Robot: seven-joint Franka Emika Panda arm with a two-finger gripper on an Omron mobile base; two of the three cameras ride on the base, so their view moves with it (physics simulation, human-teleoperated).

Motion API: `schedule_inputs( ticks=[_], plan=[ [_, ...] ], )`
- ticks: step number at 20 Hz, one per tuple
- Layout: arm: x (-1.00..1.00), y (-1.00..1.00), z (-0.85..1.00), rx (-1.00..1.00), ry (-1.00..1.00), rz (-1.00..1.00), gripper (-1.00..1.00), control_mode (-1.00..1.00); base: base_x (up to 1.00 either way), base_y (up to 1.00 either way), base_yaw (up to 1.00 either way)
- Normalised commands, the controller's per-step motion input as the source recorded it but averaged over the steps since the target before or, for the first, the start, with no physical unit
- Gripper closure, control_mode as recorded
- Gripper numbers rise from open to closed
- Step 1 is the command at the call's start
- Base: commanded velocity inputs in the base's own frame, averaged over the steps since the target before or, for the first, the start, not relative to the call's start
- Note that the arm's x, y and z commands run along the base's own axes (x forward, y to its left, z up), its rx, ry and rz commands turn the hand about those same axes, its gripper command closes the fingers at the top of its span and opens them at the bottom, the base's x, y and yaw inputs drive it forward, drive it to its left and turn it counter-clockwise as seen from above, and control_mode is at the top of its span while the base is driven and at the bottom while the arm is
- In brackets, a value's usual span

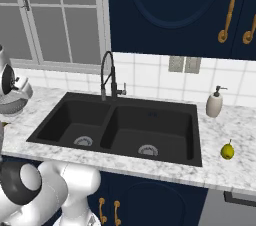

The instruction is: Put the colander in the sink, put the pear, pear in the colander, and turn on the sink faucet and pour water over the colander.

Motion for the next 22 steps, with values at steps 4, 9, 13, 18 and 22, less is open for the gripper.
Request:
schedule_inputs(
  ticks=[4, 9, 13, 18, 22],
  plan=[
    [0.28, 0.77, -0.16, 0.0, 0.0, 0.0, -1.0, -1.0, 0.0, 0.0, 0.0],
    [0.32, 0.64, -0.13, -0.01, 0.0, 0.0, -1.0, -1.0, 0.0, 0.0, 0.0],
    [0.2, 0.03, -0.17, 0.0, 0.0, -0.01, -1.0, -1.0, 0.0, 0.0, 0.0],
    [0.42, 0.32, -0.31, 0.0, 0.0, -0.11, -1.0, -1.0, 0.0, 0.0, 0.0],
    [0.39, 0.24, -0.38, 0.0, 0.0, -0.08, -1.0, -1.0, 0.0, 0.0, 0.0]
  ],
)
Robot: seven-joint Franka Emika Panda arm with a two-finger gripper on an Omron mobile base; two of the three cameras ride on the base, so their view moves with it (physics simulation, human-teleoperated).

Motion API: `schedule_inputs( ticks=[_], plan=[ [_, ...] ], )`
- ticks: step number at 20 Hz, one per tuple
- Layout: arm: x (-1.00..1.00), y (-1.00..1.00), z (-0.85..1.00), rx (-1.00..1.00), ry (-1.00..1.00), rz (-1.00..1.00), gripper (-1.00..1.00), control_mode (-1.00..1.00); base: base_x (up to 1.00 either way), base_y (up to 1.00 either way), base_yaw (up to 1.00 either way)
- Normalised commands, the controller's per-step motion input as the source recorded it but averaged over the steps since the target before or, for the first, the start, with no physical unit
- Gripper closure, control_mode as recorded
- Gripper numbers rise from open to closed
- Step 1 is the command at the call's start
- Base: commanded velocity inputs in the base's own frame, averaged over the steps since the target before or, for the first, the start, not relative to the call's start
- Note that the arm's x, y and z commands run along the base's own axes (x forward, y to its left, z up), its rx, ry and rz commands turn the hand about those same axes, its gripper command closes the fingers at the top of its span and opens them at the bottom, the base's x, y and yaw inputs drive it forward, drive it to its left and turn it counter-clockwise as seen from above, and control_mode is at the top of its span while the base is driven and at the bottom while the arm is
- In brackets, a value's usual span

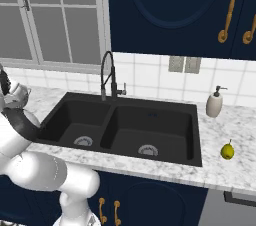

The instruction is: Put the colander in the sink, put the pear, pear in the colander, and turn on the sink faucet and pour water over the colander.

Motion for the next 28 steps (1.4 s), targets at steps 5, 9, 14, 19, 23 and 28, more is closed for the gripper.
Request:
schedule_inputs(
  ticks=[5, 9, 14, 19, 23, 28],
  plan=[
    [0.18, 0.07, -0.33, 0.0, 0.0, -0.02, -1.0, -1.0, 0.0, 0.0, 0.0],
    [0.19, 0.0, -0.37, 0.0, 0.0, 0.0, -1.0, -1.0, 0.0, 0.0, 0.0],
    [0.29, 0.02, -0.1, 0.0, 0.0, 0.0, -1.0, -1.0, 0.0, 0.0, 0.0],
    [0.33, 0.1, -0.16, 0.0, 0.0, 0.0, -1.0, -1.0, 0.0, 0.0, 0.0],
    [0.34, 0.26, -0.15, 0.0, 0.0, -0.01, -1.0, -1.0, 0.0, 0.0, 0.0],
    [0.38, 0.35, -0.1, 0.0, 0.0, -0.03, -1.0, -1.0, 0.0, 0.0, 0.0]
  ],
)
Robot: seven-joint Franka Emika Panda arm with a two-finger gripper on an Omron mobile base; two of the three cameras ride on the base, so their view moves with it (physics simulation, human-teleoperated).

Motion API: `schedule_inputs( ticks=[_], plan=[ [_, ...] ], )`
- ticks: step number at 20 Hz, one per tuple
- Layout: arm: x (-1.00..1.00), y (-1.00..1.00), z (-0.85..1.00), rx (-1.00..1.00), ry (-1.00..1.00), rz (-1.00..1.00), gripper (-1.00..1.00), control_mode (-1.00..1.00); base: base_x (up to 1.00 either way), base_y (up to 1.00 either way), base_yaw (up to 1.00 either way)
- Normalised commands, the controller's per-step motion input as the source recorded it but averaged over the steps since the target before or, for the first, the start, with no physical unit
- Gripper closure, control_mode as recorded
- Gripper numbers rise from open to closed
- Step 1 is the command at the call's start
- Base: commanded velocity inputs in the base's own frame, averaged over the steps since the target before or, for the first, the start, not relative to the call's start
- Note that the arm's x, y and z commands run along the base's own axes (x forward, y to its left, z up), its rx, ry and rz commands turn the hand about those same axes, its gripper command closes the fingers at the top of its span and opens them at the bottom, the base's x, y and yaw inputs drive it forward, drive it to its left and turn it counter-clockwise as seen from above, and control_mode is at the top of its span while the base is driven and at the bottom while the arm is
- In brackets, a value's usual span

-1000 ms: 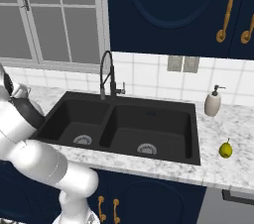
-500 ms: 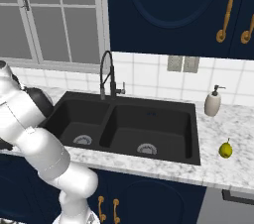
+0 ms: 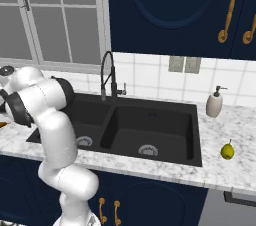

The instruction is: Put the colander in the sink, put the pear, pear in the colander, and turn on the sink faucet and pour water over the colander.

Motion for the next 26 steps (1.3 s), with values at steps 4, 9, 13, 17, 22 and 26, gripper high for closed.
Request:
schedule_inputs(
  ticks=[4, 9, 13, 17, 22, 26],
  plan=[
    [0.42, 0.44, -0.05, 0.0, 0.0, -0.05, -1.0, -1.0, 0.0, 0.0, 0.0],
    [0.22, 0.39, -0.1, 0.0, 0.0, -0.03, -1.0, -1.0, 0.0, 0.0, 0.0],
    [0.2, 0.23, -0.01, 0.0, 0.0, -0.01, -1.0, -1.0, 0.0, 0.0, 0.0],
    [0.11, 0.08, -0.05, 0.0, 0.0, 0.0, 1.0, -1.0, 0.0, 0.0, 0.0],
    [0.04, 0.02, 0.0, 0.0, 0.0, 0.0, 1.0, -1.0, 0.0, 0.0, 0.0],
    [0.0, 0.0, 0.0, 0.0, 0.0, 0.0, 1.0, -1.0, 0.0, 0.0, 0.0]
  ],
)
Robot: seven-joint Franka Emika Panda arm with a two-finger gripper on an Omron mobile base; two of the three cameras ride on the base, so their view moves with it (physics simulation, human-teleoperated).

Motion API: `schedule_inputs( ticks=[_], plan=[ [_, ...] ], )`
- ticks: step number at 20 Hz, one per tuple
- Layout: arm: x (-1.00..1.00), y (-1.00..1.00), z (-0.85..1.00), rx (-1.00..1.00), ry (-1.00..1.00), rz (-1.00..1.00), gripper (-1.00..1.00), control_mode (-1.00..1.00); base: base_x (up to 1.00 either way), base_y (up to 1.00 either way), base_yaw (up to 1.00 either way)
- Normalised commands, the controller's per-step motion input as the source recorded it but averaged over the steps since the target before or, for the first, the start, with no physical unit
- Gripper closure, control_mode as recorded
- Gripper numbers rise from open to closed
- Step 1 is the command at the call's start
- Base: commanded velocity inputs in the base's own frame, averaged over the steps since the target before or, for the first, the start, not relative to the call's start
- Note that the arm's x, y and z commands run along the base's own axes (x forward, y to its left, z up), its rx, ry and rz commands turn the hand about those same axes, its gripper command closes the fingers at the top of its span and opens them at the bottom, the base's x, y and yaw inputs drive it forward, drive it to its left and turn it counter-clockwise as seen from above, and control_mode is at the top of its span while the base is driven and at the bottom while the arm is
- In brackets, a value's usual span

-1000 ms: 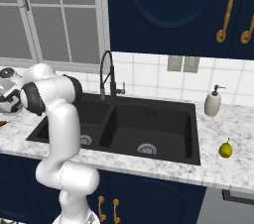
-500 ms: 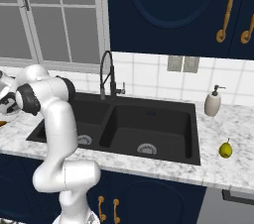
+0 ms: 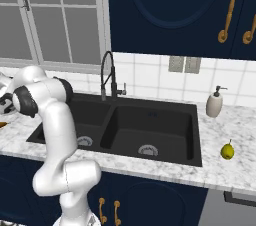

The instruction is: Put the colander in the sink, put the pear, pear in the colander, and turn on the sink faucet and pour water over the colander.

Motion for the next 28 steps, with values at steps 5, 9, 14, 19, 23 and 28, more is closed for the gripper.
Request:
schedule_inputs(
  ticks=[5, 9, 14, 19, 23, 28],
  plan=[
    [-0.1, -0.35, 0.0, 0.03, 0.0, 0.0, 1.0, -1.0, 0.0, 0.0, 0.0],
    [-0.07, -0.65, 0.04, 0.12, 0.0, -0.03, 1.0, -1.0, 0.0, 0.0, 0.0],
    [0.0, -0.81, 0.09, 0.15, 0.0, -0.06, 1.0, -1.0, 0.0, 0.0, 0.0],
    [0.0, -0.64, 0.1, 0.09, 0.01, -0.13, 1.0, -1.0, 0.0, 0.0, 0.0],
    [0.0, -0.59, 0.07, 0.08, 0.05, -0.26, 1.0, -1.0, 0.0, 0.0, 0.0],
    [0.0, -0.74, 0.0, 0.06, 0.06, -0.18, 1.0, -1.0, 0.0, 0.0, 0.0]
  ],
)
